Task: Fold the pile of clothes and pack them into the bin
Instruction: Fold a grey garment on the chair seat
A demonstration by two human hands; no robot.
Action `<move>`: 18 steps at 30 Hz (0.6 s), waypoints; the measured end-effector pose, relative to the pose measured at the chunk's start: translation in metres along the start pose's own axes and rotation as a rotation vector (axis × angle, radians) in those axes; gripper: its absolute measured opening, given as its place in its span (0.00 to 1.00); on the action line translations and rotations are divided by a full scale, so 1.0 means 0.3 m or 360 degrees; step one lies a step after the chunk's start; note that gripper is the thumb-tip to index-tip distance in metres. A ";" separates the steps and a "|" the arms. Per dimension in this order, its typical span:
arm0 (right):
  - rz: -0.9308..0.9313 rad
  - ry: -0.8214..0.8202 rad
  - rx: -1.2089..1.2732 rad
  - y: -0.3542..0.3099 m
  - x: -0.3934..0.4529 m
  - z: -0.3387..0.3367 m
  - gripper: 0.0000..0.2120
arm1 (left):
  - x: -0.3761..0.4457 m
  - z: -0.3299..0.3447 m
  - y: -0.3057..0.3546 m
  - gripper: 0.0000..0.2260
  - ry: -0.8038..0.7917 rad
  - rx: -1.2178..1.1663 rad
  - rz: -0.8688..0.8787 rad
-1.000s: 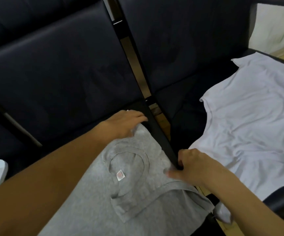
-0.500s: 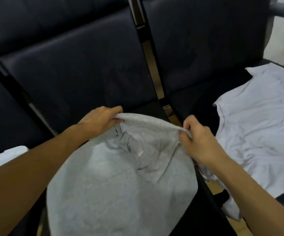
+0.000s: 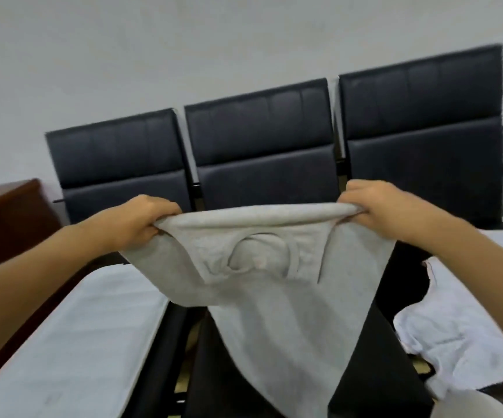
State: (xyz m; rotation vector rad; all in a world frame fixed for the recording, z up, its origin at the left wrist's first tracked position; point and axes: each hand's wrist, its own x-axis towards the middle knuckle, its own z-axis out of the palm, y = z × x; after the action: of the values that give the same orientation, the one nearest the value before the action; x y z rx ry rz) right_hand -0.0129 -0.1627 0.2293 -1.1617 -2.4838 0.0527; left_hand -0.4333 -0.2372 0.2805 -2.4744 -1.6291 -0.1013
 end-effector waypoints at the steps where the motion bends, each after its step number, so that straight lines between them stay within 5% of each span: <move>1: -0.0026 0.0048 -0.0057 -0.020 0.001 -0.040 0.04 | -0.041 -0.036 0.009 0.09 0.0123 -0.0019 0.0013; 5: -0.0058 0.0174 0.0191 -0.166 -0.032 -0.233 0.07 | -0.216 -0.177 0.070 0.11 0.0476 -0.0302 -0.0119; 11: -0.0048 -0.0241 0.0633 -0.305 -0.114 -0.449 0.05 | -0.346 -0.300 0.162 0.14 0.0570 -0.0613 -0.0209; 14: 0.0014 -0.0456 0.0719 -0.293 -0.128 -0.500 0.07 | -0.384 -0.326 0.204 0.07 0.0480 -0.0883 -0.0184; 18: 0.0176 -0.0595 0.0800 -0.216 -0.097 -0.461 0.10 | -0.346 -0.270 0.196 0.18 0.0241 -0.1103 -0.0270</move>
State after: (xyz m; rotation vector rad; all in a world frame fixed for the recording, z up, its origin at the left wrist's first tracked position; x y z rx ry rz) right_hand 0.0074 -0.2450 0.3597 -1.1354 -2.4813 0.9445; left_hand -0.4174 -0.3688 0.3377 -2.6653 -1.9744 -1.0053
